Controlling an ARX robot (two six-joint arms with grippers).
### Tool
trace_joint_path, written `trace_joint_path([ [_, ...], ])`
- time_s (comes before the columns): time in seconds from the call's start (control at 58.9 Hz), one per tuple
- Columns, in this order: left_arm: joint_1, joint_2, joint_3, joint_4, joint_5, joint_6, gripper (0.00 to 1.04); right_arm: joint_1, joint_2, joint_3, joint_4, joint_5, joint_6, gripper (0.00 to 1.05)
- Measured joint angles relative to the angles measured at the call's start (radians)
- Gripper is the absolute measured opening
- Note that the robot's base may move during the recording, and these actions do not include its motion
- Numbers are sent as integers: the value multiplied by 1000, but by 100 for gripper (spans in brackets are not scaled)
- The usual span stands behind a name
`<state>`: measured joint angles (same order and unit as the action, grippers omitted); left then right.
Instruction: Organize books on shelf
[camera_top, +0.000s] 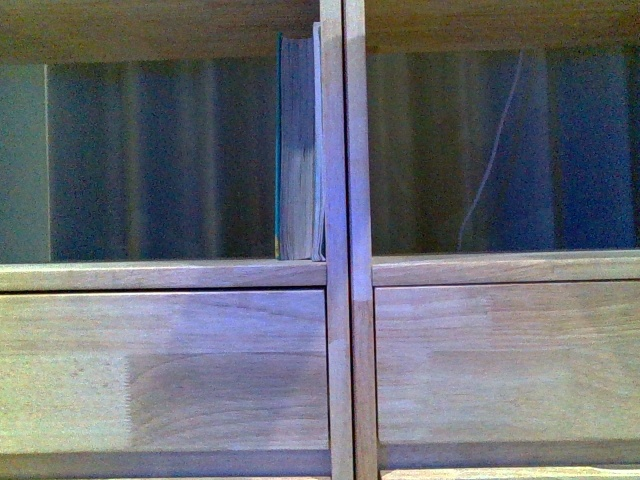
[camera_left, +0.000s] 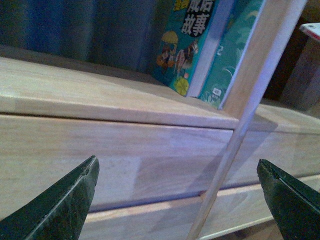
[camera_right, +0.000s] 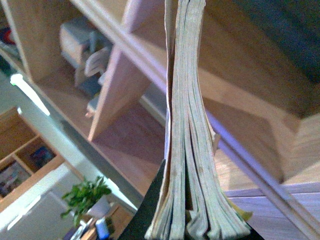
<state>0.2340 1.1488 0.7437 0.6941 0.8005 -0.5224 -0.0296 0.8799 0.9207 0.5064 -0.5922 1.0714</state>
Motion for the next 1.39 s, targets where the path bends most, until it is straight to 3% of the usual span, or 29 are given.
trace_joint_path([
  [0.153, -109, 64, 152, 31, 37, -178, 97, 130, -19, 0, 5, 5, -130, 7],
  [0.238, -168, 97, 213, 111, 54, -307, 97, 159, 5, 0, 26, 11, -172, 7],
  [0.441, -299, 163, 335, 196, -24, -520, 97, 191, 126, 68, 49, 69, -205, 7],
  [0.679, -446, 190, 372, 126, -78, -503, 97, 386, 226, 127, 9, 145, -282, 7],
  [1.018, -490, 198, 372, 123, -109, -456, 97, 522, 238, 156, -10, 192, -333, 7],
  [1.392, -505, 133, 305, 200, -112, -445, 41, 542, 251, 153, -14, 199, -352, 7],
])
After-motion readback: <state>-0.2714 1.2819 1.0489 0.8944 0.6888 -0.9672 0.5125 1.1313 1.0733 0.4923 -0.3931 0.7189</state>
